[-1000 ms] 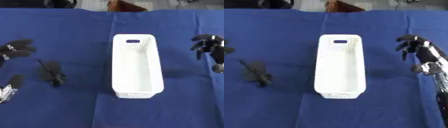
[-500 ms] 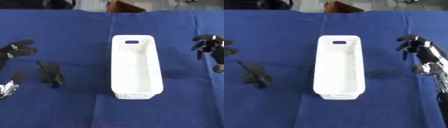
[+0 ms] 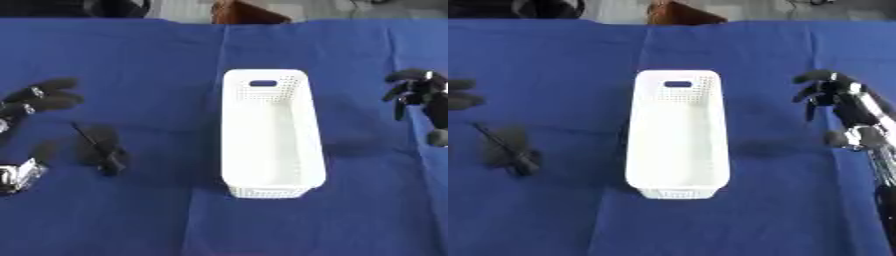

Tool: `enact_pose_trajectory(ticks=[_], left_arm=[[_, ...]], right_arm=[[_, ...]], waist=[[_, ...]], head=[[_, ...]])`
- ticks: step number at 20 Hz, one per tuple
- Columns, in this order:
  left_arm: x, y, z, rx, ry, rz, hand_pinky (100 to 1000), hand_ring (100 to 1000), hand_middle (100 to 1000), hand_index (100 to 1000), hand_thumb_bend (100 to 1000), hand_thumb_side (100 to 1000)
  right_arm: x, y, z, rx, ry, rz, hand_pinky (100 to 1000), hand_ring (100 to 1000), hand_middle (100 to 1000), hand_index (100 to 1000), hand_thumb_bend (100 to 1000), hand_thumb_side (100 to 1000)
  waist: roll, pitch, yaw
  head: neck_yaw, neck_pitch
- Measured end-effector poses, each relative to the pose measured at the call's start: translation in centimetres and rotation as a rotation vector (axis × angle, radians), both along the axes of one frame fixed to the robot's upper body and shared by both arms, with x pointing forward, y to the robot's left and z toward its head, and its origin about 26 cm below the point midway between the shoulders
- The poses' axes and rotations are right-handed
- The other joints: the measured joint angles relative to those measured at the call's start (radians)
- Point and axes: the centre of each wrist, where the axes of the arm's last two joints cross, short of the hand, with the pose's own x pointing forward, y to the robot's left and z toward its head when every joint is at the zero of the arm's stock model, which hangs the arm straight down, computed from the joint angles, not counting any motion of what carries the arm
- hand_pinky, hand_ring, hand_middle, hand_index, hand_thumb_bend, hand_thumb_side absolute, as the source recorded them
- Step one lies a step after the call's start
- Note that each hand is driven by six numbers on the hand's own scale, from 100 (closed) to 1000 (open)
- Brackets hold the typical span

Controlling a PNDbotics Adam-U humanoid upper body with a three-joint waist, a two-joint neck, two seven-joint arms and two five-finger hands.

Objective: Pick up objects on the table and place them in the box.

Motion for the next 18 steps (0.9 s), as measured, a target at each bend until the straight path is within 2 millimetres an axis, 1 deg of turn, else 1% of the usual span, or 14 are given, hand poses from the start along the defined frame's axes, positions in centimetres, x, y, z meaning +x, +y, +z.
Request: enact_pose_trajectory(ticks=[7,10,13,18], left_arm=[[0.2,-0.5,0.0,0.039,-0.003,-0.006,858,847,972,916,100,621],[0.3,-0.7,0.0,0.061,-0.012,-0.007,860,848,971,917,100,620],[0.4,-0.8,-0.1,0.081,-0.016,-0.009,860,848,971,916,100,630],[0.5,-1.6,-0.2,0.110,-0.029,-0.024,866,850,966,918,100,619]], right_arm=[[0.2,0.4,0.2,0.004,-0.007,0.009,348,629,748,813,1000,541],[0.3,0.6,0.4,0.006,-0.016,0.013,349,629,748,813,1000,541],[0.3,0.6,0.4,0.007,-0.018,0.012,349,629,748,813,1000,541],[0.4,0.7,0.6,0.009,-0.025,0.013,349,629,748,813,1000,541]], waist=[[-0.005,0.007,-0.019],[-0.006,0.015,-0.028],[-0.008,0.018,-0.032],[-0.009,0.019,-0.033]], head=[[0.009,-0.008],[0.016,-0.009],[0.018,-0.009],[0.022,-0.017]])
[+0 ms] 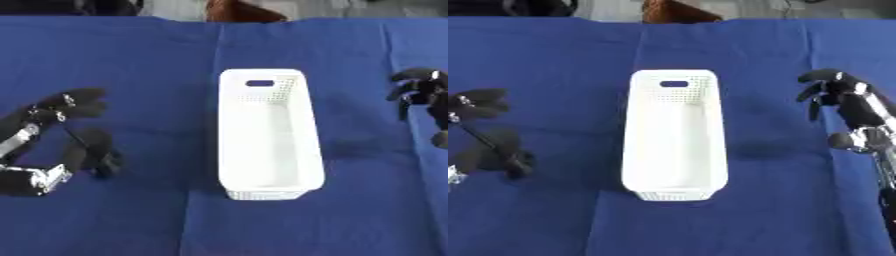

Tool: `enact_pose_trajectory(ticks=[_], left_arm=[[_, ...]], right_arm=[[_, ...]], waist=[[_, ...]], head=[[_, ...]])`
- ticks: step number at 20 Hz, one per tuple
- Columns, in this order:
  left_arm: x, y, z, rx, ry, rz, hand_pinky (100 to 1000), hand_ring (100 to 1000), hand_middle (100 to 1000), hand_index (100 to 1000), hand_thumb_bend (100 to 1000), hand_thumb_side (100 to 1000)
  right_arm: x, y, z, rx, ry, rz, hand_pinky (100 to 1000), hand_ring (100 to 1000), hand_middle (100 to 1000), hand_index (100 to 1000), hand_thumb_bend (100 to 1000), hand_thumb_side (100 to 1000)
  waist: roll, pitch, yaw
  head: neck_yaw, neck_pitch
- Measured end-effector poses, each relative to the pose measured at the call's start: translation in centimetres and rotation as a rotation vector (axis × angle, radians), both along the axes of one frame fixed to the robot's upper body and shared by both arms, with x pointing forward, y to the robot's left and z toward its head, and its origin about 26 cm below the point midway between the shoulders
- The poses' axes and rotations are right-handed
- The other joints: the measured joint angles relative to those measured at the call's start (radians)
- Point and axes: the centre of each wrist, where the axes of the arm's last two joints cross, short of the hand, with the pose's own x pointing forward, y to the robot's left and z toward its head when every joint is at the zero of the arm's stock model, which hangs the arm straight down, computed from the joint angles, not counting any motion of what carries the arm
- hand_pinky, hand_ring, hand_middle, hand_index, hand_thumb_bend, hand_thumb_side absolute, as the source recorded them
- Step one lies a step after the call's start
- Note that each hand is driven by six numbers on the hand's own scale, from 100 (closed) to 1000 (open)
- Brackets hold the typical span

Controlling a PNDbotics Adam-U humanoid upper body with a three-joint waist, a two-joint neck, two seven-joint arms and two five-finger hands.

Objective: Pick up objects on the table and place them in the box.

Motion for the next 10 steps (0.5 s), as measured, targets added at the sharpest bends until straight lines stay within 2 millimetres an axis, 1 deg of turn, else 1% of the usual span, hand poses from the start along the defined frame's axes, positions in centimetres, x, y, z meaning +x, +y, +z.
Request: enact_pose_trajectory(ticks=[7,10], left_arm=[[0.13,-0.78,-0.09,0.045,-0.025,-0.013,872,853,961,919,100,598],[0.11,-1.09,-0.11,0.061,-0.035,-0.017,874,854,961,920,100,596]], right_arm=[[0.06,0.14,0.07,-0.002,-0.002,0.004,349,629,748,813,1000,541],[0.07,0.14,0.07,-0.002,-0.002,0.004,349,629,748,813,1000,541]], waist=[[0.000,0.002,-0.006],[0.001,0.002,-0.006]], head=[[0.005,-0.001],[0.005,-0.008]])
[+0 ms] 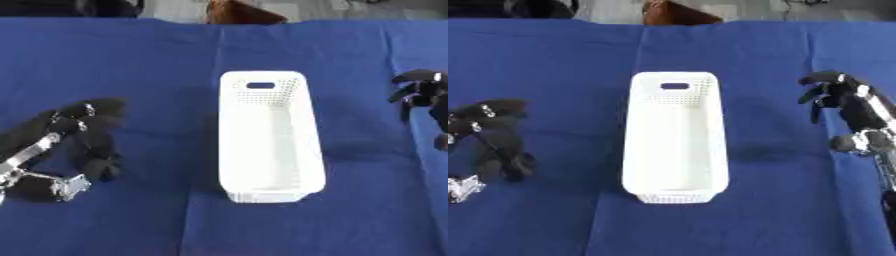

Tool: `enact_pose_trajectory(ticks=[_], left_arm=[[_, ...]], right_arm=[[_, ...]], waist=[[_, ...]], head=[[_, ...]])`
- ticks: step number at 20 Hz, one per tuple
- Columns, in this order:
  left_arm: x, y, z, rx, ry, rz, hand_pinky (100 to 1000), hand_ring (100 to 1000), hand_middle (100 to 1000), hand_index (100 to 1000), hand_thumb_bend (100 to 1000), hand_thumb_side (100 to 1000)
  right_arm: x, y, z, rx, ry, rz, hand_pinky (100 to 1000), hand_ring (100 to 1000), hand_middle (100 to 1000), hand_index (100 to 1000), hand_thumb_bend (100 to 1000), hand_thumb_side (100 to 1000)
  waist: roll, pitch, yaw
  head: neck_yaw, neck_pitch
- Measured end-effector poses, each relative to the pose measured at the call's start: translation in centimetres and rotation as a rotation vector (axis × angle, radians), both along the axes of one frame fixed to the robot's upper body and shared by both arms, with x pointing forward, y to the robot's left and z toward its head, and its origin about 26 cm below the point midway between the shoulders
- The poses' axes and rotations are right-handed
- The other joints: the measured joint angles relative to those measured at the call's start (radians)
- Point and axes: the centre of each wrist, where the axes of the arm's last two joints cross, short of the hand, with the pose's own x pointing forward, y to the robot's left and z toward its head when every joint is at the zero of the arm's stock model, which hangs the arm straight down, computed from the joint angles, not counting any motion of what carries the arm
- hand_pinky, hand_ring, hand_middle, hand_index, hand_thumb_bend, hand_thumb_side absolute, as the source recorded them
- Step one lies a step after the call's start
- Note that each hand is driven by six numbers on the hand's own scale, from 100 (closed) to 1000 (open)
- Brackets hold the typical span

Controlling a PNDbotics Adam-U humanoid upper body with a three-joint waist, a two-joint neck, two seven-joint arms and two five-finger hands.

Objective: Pick up objects on the table and place them in the box.

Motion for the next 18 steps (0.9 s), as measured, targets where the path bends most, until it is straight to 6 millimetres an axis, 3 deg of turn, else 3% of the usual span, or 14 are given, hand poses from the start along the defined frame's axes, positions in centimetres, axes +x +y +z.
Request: enact_pose_trajectory(ticks=[15,16,17,18], left_arm=[[0.2,-2.2,-0.3,0.121,-0.051,-0.026,829,733,817,818,100,574],[0.2,-2.4,-0.3,0.125,-0.055,-0.029,738,601,746,746,100,498],[0.3,-2.5,-0.3,0.129,-0.059,-0.031,754,619,757,758,100,512],[0.3,-2.6,-0.3,0.136,-0.063,-0.033,407,343,577,562,100,308]], right_arm=[[0.1,0.0,0.0,0.003,-0.002,-0.001,349,629,748,813,1000,541],[0.1,0.0,0.0,0.003,-0.003,-0.001,349,629,748,813,1000,541],[0.1,0.1,0.0,0.003,-0.004,-0.001,349,629,748,813,1000,541],[0.1,0.1,0.1,0.003,-0.005,-0.001,350,629,748,813,1000,541]], waist=[[-0.001,0.003,-0.003],[-0.001,0.003,-0.003],[-0.001,0.003,-0.003],[-0.001,0.003,-0.003]], head=[[0.007,-0.008],[0.007,-0.008],[0.007,-0.009],[0.007,-0.009]])
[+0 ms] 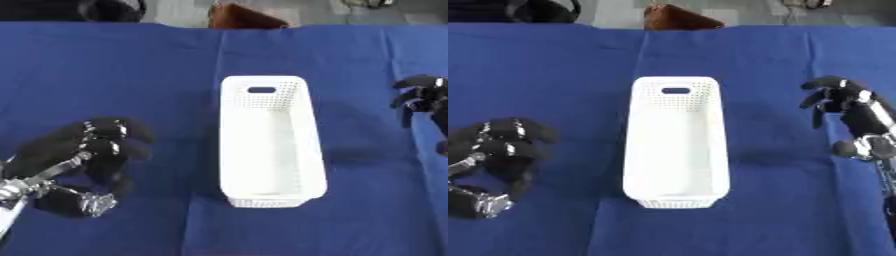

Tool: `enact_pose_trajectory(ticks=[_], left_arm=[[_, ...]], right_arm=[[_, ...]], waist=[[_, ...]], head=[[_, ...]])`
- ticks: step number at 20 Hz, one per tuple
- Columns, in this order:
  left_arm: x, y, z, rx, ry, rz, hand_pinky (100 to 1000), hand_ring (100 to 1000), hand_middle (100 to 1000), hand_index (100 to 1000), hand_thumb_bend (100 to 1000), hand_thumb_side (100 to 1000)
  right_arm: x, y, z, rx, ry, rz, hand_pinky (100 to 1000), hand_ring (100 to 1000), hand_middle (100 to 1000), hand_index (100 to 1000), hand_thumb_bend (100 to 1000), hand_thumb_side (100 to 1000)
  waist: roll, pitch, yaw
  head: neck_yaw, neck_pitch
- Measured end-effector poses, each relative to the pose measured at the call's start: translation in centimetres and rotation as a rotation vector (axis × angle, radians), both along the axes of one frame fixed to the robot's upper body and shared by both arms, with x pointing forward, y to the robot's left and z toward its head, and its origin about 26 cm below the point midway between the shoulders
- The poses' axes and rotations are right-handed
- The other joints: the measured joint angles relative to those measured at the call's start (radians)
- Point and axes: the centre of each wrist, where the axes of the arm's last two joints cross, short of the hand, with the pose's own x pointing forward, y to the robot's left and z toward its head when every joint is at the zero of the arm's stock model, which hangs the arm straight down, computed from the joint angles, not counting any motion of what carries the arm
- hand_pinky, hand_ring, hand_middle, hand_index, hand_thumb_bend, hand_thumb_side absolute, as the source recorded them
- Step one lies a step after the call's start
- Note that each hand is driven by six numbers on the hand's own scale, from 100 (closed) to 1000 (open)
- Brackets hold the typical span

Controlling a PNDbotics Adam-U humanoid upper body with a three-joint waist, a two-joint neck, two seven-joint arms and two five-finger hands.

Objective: Pick up objects on the table and place them in the box.

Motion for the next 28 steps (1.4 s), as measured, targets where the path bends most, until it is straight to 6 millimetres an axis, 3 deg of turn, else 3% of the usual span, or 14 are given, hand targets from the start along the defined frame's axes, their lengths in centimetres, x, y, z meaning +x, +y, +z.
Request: enact_pose_trajectory(ticks=[1,2,5,7,10,19,25,28], left_arm=[[0.0,0.0,0.0,0.001,-0.003,-0.002,263,229,506,478,100,259],[0.0,-0.1,-0.1,-0.002,-0.007,-0.006,100,100,341,289,100,285],[0.0,-0.2,-0.3,-0.024,-0.026,-0.028,100,100,100,109,100,396],[0.1,-0.2,-0.6,-0.061,-0.042,-0.046,100,100,100,100,100,485],[0.0,-0.2,-1.2,-0.133,-0.054,-0.064,100,100,100,100,100,461],[-0.3,-0.3,-1.8,-0.236,-0.040,-0.083,100,100,100,100,100,536],[-0.4,-0.4,-2.0,-0.283,-0.020,-0.096,100,100,100,100,100,669],[-0.8,-0.3,-2.1,-0.337,0.003,-0.105,100,100,100,100,100,672]], right_arm=[[0.0,0.0,0.0,0.000,0.000,0.000,350,629,748,813,1000,541],[0.0,0.0,0.0,0.000,0.000,0.001,350,629,748,813,1000,541],[0.0,0.0,0.0,-0.001,0.000,0.001,350,629,748,813,1000,541],[0.0,0.0,0.0,-0.001,0.001,0.001,350,629,748,813,1000,541],[0.0,0.0,0.0,-0.001,0.001,0.001,350,629,748,813,1000,541],[0.0,0.1,-0.1,0.000,0.004,0.001,350,629,747,813,1000,541],[0.1,0.3,-0.3,0.003,0.006,0.004,350,629,748,813,1000,541],[0.0,0.2,-0.3,0.003,0.009,0.003,350,629,748,813,1000,541]], waist=[[0.000,0.000,0.000],[-0.001,0.000,0.000],[-0.004,0.000,0.000],[-0.005,0.003,0.000],[-0.005,0.003,0.000],[-0.005,0.003,0.005],[-0.005,-0.001,0.009],[-0.005,-0.007,0.011]], head=[[0.000,0.000],[0.000,0.000],[0.000,0.000],[0.000,0.000],[0.000,0.000],[0.000,0.000],[-0.001,-0.001],[-0.002,-0.001]])
